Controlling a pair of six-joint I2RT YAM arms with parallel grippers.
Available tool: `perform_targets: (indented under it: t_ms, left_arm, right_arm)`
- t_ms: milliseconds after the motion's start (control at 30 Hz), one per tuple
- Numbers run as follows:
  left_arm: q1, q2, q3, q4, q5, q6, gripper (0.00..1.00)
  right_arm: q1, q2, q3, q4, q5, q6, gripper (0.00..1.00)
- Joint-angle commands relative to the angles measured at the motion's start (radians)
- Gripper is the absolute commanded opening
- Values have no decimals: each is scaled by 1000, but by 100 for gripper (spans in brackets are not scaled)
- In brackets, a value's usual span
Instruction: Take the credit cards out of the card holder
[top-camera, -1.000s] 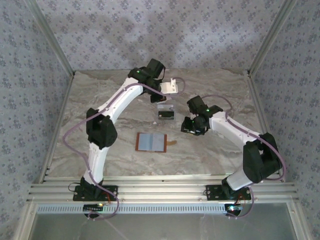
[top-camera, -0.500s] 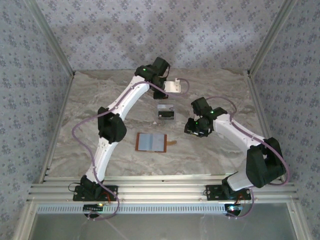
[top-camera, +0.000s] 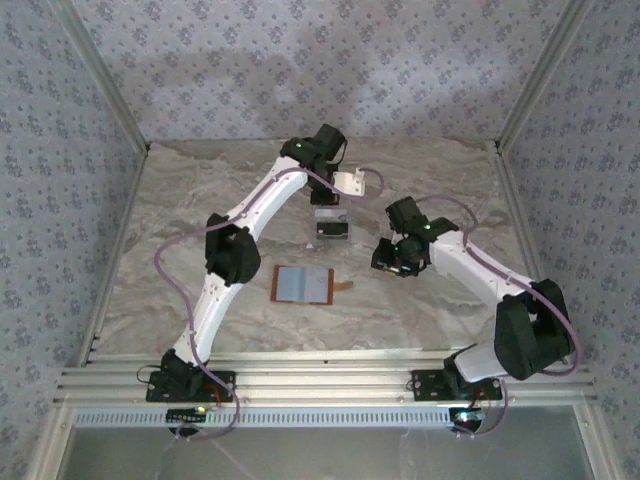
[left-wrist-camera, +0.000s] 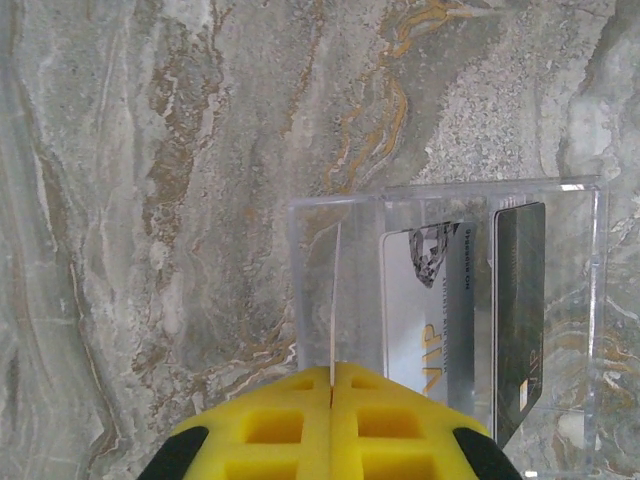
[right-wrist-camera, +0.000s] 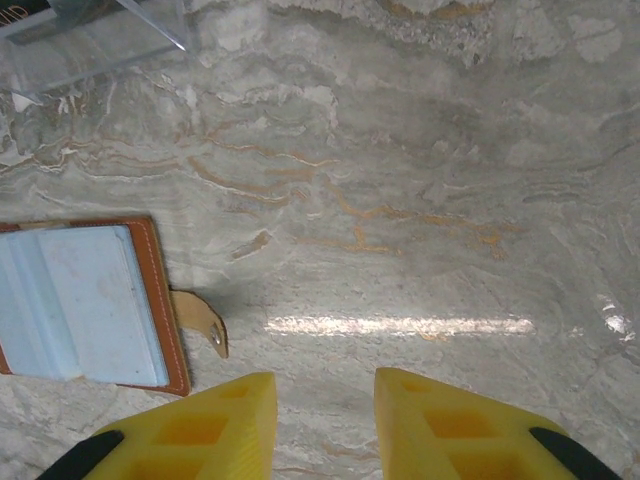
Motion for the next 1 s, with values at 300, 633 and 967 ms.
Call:
perform_targets:
  t_ms: [300, 633, 967]
  left_arm:
    - [-24, 46, 49, -40, -21, 34, 0]
    - [-26, 66, 40, -41, -105, 40, 9]
    - [-27, 42, 51, 38, -167, 41, 24]
  right_arm:
    - [-12, -29, -27, -9, -18, -16, 33]
    - [-17, -32, -37, -4, -24, -15, 32]
    - [-19, -33, -30, 0, -23, -16, 32]
